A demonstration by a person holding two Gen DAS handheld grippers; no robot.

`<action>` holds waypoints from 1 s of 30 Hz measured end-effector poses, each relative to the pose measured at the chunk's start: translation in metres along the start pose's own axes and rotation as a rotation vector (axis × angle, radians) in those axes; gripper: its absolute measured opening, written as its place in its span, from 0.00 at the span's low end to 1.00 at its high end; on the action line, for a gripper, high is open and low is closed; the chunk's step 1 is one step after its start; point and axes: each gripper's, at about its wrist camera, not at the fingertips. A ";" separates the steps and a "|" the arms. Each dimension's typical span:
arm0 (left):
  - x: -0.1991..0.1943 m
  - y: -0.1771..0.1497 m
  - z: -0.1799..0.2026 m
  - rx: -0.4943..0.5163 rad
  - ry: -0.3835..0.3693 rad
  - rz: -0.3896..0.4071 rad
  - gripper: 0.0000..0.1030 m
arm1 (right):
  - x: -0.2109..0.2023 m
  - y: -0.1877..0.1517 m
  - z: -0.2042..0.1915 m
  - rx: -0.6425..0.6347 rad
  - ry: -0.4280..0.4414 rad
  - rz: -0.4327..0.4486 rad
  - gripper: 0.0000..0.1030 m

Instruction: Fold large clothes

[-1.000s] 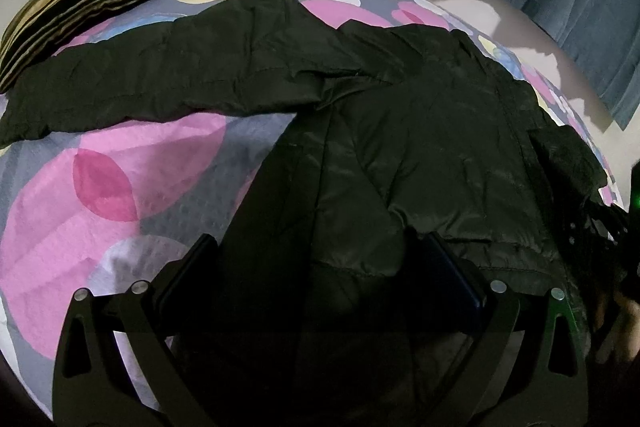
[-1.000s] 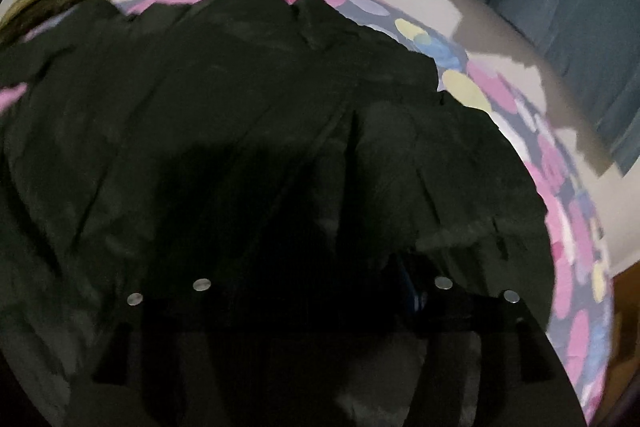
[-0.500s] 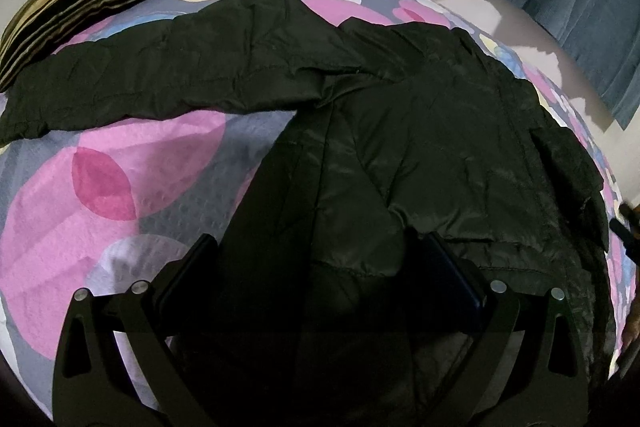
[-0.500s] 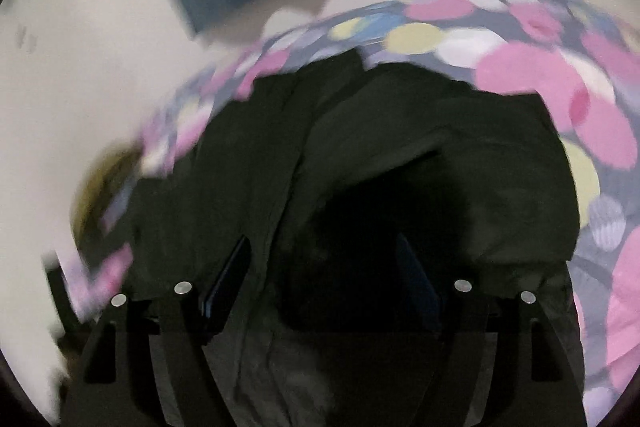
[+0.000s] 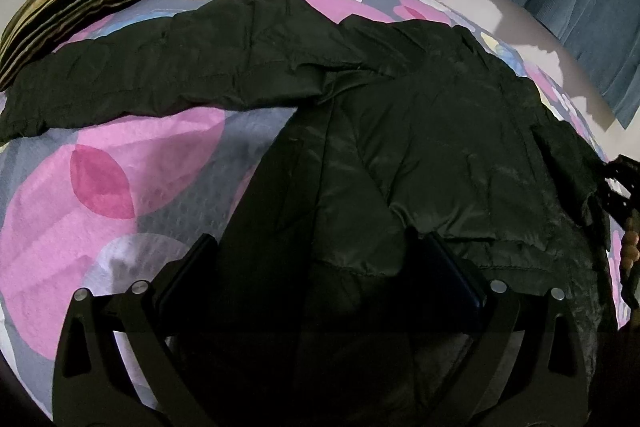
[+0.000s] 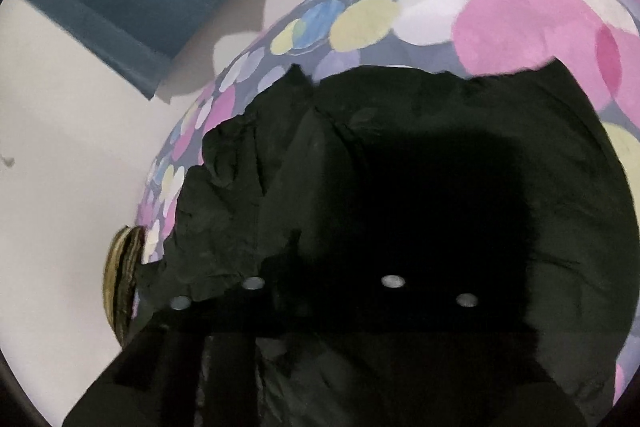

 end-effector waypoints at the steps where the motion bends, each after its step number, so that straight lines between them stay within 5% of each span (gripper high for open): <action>1: 0.000 0.000 0.000 0.000 0.000 0.001 0.98 | 0.004 -0.002 -0.011 -0.038 -0.011 0.001 0.14; 9: 0.001 0.000 -0.001 0.002 0.003 0.001 0.98 | 0.054 -0.045 -0.112 -0.465 -0.117 -0.074 0.09; 13: 0.001 0.000 -0.001 0.002 0.003 0.001 0.98 | 0.085 -0.068 -0.130 -0.593 -0.178 -0.146 0.09; 30: 0.002 0.000 -0.001 0.004 0.007 0.002 0.98 | 0.129 -0.116 -0.140 -0.769 -0.255 -0.332 0.09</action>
Point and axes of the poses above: each gripper's, at about its wrist camera, not at the fingertips, and x roughly the way its jaws point, z to its right, y to its top, and after that the axes turned 15 degrees about y, right-handed
